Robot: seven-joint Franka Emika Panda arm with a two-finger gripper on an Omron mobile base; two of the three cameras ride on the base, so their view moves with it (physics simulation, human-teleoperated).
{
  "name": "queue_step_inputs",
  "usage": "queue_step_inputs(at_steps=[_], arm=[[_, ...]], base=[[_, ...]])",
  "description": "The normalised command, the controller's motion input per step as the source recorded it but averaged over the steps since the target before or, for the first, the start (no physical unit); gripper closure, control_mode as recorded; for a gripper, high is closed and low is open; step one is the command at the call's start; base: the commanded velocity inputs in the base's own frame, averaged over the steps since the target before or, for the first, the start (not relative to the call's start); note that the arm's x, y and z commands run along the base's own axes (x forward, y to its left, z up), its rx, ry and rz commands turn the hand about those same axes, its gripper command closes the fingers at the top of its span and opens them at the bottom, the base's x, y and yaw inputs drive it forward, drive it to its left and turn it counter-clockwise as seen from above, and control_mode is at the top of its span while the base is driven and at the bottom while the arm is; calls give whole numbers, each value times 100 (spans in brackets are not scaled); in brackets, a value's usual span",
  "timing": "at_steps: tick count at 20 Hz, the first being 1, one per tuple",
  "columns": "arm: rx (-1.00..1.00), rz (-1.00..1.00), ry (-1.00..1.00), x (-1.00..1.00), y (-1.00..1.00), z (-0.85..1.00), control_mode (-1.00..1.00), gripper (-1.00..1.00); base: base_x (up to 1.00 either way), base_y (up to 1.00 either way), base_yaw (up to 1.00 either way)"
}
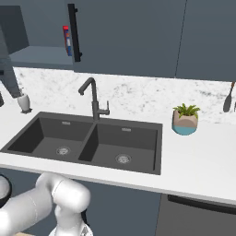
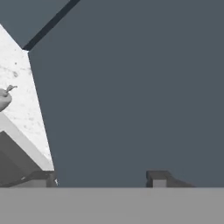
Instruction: Pick the jam and place it on the digital scale for weighing, and close the cabinet.
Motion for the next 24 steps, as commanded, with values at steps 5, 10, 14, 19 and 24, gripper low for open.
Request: queue_step_inputs(at_steps=[5,10,14,19,24], arm=[[14,13,9,80,-44,23,-100,-100],[12,13,9,84,-31,0,-100,-100],[9,10,11,87,-21,-5,-100,-100],[10,5,12,100,-10,-4,-100,-100],[9,2,13,94,-3,-3,-100,-100]], base=[[0,0,0],[0,0,0],[0,0,0],[0,0,0],[0,0,0]])
